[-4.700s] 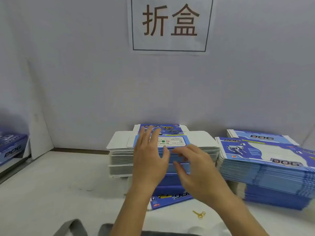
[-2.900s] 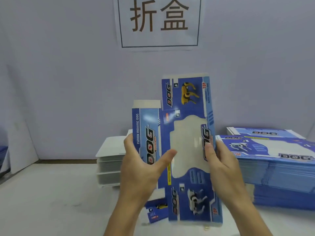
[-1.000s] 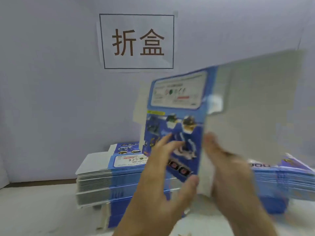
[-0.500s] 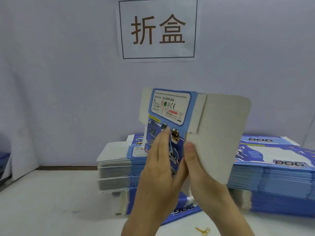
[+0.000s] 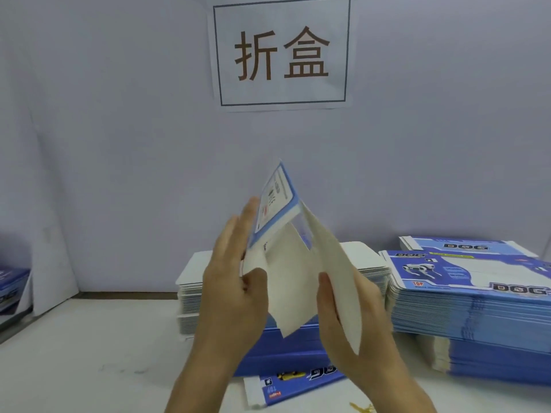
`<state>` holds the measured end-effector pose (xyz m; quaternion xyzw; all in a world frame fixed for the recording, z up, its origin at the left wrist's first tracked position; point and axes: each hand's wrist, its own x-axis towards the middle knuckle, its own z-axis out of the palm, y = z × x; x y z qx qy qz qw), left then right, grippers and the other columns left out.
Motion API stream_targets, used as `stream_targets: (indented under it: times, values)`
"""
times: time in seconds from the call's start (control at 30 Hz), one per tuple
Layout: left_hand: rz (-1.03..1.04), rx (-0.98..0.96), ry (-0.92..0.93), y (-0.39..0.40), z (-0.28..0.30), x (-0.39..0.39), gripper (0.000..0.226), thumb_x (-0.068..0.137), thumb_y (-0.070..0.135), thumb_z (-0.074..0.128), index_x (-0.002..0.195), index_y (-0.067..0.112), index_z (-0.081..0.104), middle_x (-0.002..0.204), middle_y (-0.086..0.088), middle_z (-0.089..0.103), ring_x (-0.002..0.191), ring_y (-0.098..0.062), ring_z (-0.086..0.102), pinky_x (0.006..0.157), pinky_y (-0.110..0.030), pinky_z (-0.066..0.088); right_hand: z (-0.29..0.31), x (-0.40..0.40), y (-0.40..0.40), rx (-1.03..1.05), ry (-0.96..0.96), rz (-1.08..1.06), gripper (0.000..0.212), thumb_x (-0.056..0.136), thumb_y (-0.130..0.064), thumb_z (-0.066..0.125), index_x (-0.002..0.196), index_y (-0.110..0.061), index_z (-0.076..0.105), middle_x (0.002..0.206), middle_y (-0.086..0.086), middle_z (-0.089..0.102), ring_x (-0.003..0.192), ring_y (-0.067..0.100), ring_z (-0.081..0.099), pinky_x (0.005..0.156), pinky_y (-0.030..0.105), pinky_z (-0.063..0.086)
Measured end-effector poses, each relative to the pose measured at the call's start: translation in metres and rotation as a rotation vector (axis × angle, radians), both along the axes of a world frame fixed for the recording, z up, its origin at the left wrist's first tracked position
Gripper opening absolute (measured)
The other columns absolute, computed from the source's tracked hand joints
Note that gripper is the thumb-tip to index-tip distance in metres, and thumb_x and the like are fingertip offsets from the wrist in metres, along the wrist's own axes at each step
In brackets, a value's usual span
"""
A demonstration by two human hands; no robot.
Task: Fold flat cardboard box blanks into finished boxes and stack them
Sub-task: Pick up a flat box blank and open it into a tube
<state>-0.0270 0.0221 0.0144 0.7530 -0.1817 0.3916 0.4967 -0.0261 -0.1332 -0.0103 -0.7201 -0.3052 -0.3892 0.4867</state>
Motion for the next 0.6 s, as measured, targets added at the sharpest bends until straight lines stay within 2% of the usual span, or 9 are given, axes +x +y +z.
stream_targets:
  times: [0.07, 0.1, 0.2, 0.3, 0.4, 0.47, 0.5, 0.57, 0.6]
  values:
    - [-0.083, -0.044, 0.046, 0.003, -0.002, 0.002, 0.087, 0.090, -0.014, 0.041, 0.129, 0.064, 0.046, 0.152, 0.011, 0.044, 0.134, -0.001, 0.045, 0.083, -0.014, 0.052, 0.004, 0.007, 0.001, -0.054, 0.028, 0.052, 0.053, 0.100, -0.031, 0.047, 0.150, -0.044, 0.036, 0.144, -0.036, 0.044, 0.135, -0.007, 0.043, 0.103, 0.006, 0.036]
    - [-0.099, -0.087, 0.054, 0.005, -0.005, 0.005, 0.085, 0.090, -0.015, 0.041, 0.128, 0.059, 0.052, 0.149, 0.010, 0.049, 0.135, -0.008, 0.046, 0.091, -0.027, 0.055, -0.002, 0.006, -0.003, -0.081, 0.048, 0.112, 0.055, 0.100, -0.035, 0.050, 0.152, -0.040, 0.034, 0.150, -0.030, 0.041, 0.142, -0.003, 0.036, 0.107, 0.010, 0.035]
    - [-0.040, -0.107, 0.026, 0.003, -0.008, 0.004, 0.081, 0.087, -0.020, 0.040, 0.126, 0.048, 0.060, 0.139, 0.005, 0.060, 0.128, -0.026, 0.056, 0.091, -0.048, 0.057, -0.001, 0.000, -0.025, -0.164, 0.263, 0.342, 0.069, 0.096, -0.026, 0.064, 0.151, -0.052, 0.031, 0.156, -0.025, 0.036, 0.145, 0.002, 0.034, 0.100, 0.024, 0.051]
    - [0.067, -0.031, -0.056, -0.003, -0.009, 0.004, 0.080, 0.083, -0.022, 0.038, 0.128, 0.040, 0.062, 0.130, -0.006, 0.067, 0.119, -0.041, 0.059, 0.091, -0.042, 0.053, 0.006, -0.008, -0.052, -0.309, 0.562, 0.566, 0.094, 0.092, 0.007, 0.055, 0.149, -0.060, 0.022, 0.157, -0.025, 0.033, 0.141, 0.005, 0.042, 0.101, 0.030, 0.052]
    - [0.104, 0.119, -0.174, -0.008, -0.010, 0.001, 0.067, 0.090, -0.016, 0.046, 0.134, 0.034, 0.054, 0.142, -0.005, 0.056, 0.129, -0.025, 0.056, 0.102, -0.015, 0.043, 0.015, -0.018, -0.079, -0.139, 0.698, 0.567, 0.089, 0.096, 0.018, 0.047, 0.141, -0.059, 0.042, 0.156, -0.028, 0.035, 0.138, 0.011, 0.049, 0.107, 0.044, 0.048]
    - [0.063, 0.181, -0.210, -0.013, -0.010, -0.002, 0.060, 0.092, -0.002, 0.048, 0.138, 0.037, 0.045, 0.146, 0.001, 0.044, 0.133, -0.021, 0.049, 0.100, -0.004, 0.039, 0.023, -0.019, -0.082, 0.112, 0.712, 0.504, 0.060, 0.097, -0.006, 0.058, 0.135, -0.052, 0.054, 0.147, -0.013, 0.053, 0.125, 0.020, 0.062, 0.099, 0.049, 0.053]
    - [0.062, 0.216, -0.224, -0.018, -0.011, -0.003, 0.060, 0.091, 0.003, 0.046, 0.141, 0.037, 0.042, 0.147, 0.000, 0.042, 0.135, -0.026, 0.047, 0.102, -0.013, 0.045, 0.027, -0.019, -0.080, 0.289, 0.705, 0.462, 0.049, 0.090, -0.025, 0.066, 0.134, -0.046, 0.057, 0.139, -0.005, 0.062, 0.118, 0.024, 0.066, 0.095, 0.054, 0.053]
    - [0.083, 0.329, -0.278, -0.032, -0.015, -0.007, 0.059, 0.097, 0.005, 0.042, 0.147, 0.038, 0.038, 0.152, -0.007, 0.042, 0.139, -0.039, 0.042, 0.102, -0.045, 0.050, 0.031, -0.019, -0.077, 0.595, 0.720, 0.502, 0.079, 0.063, -0.062, 0.078, 0.135, -0.035, 0.058, 0.127, 0.007, 0.070, 0.110, 0.033, 0.069, 0.087, 0.059, 0.054]
    - [0.073, 0.395, -0.326, -0.039, -0.019, -0.009, 0.049, 0.105, 0.013, 0.036, 0.148, 0.036, 0.035, 0.153, -0.009, 0.041, 0.140, -0.040, 0.040, 0.103, -0.049, 0.047, 0.034, -0.021, -0.072, 0.651, 0.712, 0.585, 0.094, 0.053, -0.072, 0.079, 0.135, -0.031, 0.060, 0.124, 0.010, 0.071, 0.109, 0.036, 0.070, 0.082, 0.056, 0.057]
